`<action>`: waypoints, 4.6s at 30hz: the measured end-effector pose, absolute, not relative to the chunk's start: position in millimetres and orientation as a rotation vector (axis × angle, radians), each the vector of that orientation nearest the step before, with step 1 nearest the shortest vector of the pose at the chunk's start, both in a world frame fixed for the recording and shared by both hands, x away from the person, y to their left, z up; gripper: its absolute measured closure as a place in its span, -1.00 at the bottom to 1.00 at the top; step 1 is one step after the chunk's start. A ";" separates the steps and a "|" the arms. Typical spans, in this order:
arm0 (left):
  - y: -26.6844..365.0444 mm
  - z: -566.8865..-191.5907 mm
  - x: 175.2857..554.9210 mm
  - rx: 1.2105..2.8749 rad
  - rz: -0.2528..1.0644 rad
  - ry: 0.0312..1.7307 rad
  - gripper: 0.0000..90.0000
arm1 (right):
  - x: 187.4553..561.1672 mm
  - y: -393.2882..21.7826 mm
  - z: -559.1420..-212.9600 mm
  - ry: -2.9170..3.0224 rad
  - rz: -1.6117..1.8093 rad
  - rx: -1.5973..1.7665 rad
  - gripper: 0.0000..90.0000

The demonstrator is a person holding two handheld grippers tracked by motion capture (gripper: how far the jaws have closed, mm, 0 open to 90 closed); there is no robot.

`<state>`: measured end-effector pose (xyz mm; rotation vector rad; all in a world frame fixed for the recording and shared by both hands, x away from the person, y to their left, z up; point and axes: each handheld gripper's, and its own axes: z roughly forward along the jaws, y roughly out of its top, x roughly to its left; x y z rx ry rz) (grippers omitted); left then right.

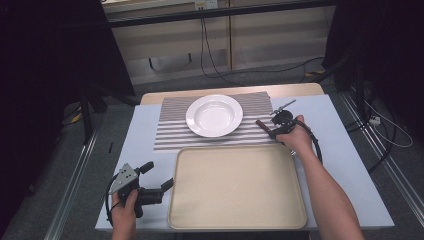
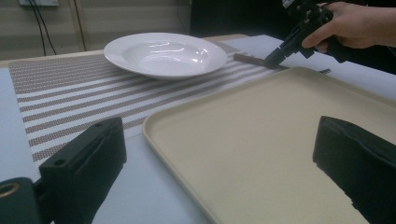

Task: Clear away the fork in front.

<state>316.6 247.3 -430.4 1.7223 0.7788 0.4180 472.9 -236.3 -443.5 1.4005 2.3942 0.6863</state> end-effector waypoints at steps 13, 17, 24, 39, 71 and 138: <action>247.5 -431.6 319.8 1.728 0.418 0.783 -0.93 | 468.9 -264.4 -429.1 2.217 0.917 1.434 0.73; 247.0 -431.8 319.4 1.728 0.416 0.781 -0.93 | 465.2 -270.0 -422.5 2.164 1.013 1.436 0.73; 245.9 -431.9 318.8 1.731 0.411 0.782 -0.93 | 465.9 -261.3 -431.5 2.220 0.964 1.397 0.73; 246.0 -432.9 319.2 1.733 0.406 0.784 -0.93 | 470.1 -248.9 -449.8 2.360 0.850 1.349 0.67; 250.3 -431.5 317.9 1.719 0.418 0.792 -0.93 | 470.5 -244.5 -446.7 2.366 0.786 1.407 0.74; 132.2 -371.4 343.6 1.716 0.299 0.733 -0.89 | 323.8 -172.9 -411.8 2.032 1.715 1.061 0.74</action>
